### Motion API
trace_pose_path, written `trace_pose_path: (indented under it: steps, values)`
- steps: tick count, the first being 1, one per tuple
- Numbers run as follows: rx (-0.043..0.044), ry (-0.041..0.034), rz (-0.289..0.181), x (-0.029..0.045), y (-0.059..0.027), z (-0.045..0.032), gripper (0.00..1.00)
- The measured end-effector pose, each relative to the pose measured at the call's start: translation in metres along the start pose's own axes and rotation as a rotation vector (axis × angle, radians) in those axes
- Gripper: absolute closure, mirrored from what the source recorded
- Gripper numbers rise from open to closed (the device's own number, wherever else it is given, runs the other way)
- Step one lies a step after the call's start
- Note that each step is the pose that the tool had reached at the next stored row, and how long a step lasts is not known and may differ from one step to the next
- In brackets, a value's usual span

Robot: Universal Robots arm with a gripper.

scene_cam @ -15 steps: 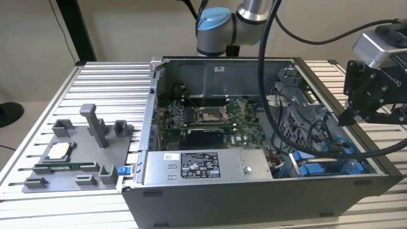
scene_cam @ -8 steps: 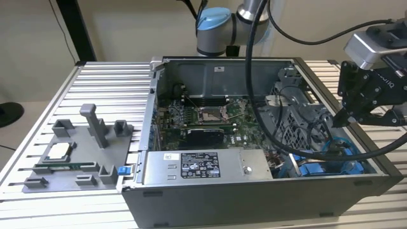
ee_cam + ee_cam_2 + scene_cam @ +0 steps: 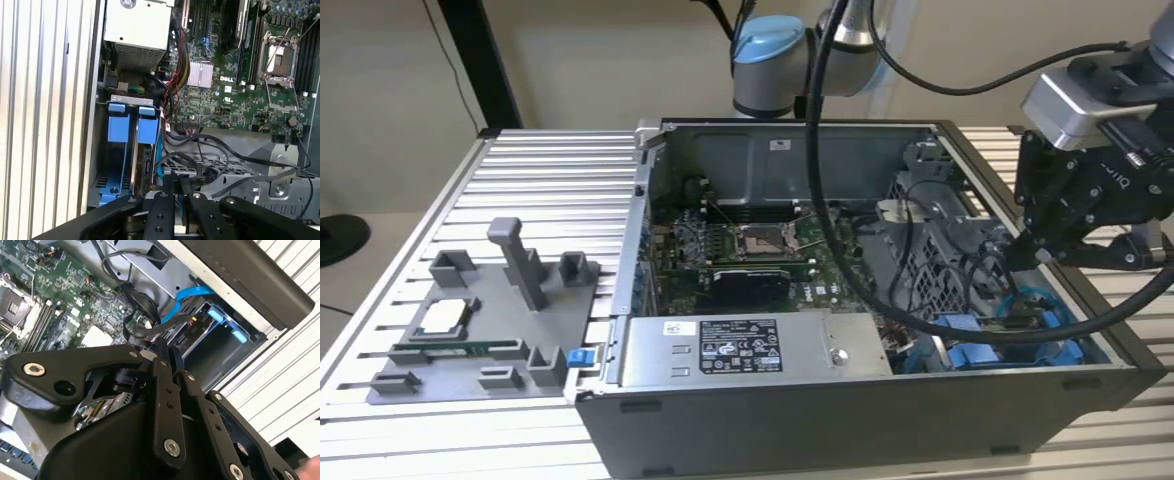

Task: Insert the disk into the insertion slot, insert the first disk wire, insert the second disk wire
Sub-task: 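Insert the second disk wire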

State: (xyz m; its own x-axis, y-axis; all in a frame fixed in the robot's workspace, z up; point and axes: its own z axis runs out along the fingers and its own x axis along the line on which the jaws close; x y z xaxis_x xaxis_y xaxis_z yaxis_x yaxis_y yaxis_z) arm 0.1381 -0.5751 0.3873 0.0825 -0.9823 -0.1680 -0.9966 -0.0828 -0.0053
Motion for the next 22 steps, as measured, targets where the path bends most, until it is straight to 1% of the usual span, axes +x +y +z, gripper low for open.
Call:
trace_pose_path:
  steps: [1,2,9,22]
  values:
    - [0.0,0.0001,0.0,0.0005,0.0037,-0.0001,1.0]
    - [-0.0001,0.0001,0.0,0.0007,0.0052,-0.0002,1.0]
    - [-0.0001,0.0001,0.0,0.0016,0.0126,-0.0002,1.0]
    - [0.0008,0.0001,-0.001,0.0017,0.0135,0.0002,1.0]
